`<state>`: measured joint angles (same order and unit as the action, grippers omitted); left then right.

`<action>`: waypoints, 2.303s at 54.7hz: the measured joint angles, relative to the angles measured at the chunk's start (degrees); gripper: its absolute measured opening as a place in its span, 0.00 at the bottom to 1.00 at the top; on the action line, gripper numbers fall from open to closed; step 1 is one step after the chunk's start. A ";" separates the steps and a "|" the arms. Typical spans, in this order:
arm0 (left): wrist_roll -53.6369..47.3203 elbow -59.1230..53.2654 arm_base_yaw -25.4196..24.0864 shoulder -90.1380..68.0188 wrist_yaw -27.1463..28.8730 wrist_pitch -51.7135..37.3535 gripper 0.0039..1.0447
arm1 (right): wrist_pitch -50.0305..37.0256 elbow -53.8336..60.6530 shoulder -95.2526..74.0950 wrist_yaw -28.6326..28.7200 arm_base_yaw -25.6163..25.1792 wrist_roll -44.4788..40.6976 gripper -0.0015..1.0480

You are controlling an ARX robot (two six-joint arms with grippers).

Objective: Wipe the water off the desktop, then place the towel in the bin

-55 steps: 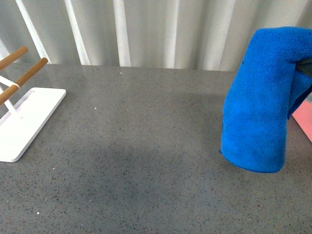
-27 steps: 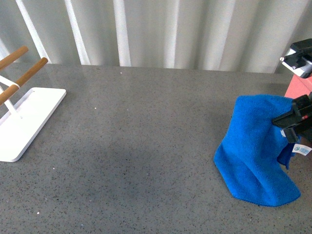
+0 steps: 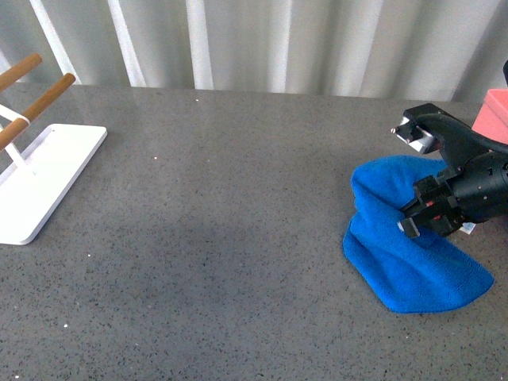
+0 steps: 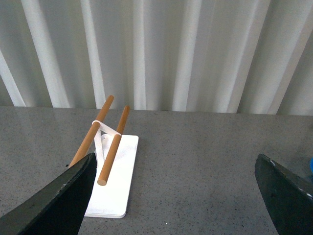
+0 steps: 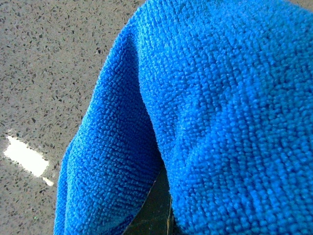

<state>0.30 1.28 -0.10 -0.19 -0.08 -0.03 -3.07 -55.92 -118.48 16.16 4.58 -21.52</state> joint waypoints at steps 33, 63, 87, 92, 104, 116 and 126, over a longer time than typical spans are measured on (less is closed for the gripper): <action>0.00 0.00 0.00 0.00 0.00 0.00 0.94 | -2.56 -2.58 -5.99 -2.21 -8.61 -3.37 0.03; -0.02 0.00 0.00 0.00 0.00 0.00 0.94 | 2.38 -33.20 -23.12 1.53 -0.57 -0.63 0.03; -0.02 0.00 0.00 0.00 0.00 0.00 0.94 | 0.57 -31.78 -23.32 7.21 12.48 6.12 0.03; -0.02 0.00 0.00 0.00 0.00 0.00 0.94 | -1.01 -22.69 -18.36 8.61 13.60 6.29 0.03; 0.00 0.00 0.00 0.00 0.00 0.00 0.94 | -1.18 -1.90 -2.93 9.44 8.70 0.07 0.03; -0.02 0.00 0.00 0.00 0.00 0.00 0.94 | 2.10 2.80 5.25 8.76 -1.46 -6.03 0.03; -0.02 0.00 0.00 0.00 0.00 0.00 0.94 | 4.52 2.67 8.66 8.35 -5.01 -8.83 0.03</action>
<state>0.27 1.28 -0.10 -0.19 -0.08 -0.03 1.45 -53.25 -109.82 24.51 -0.43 -30.35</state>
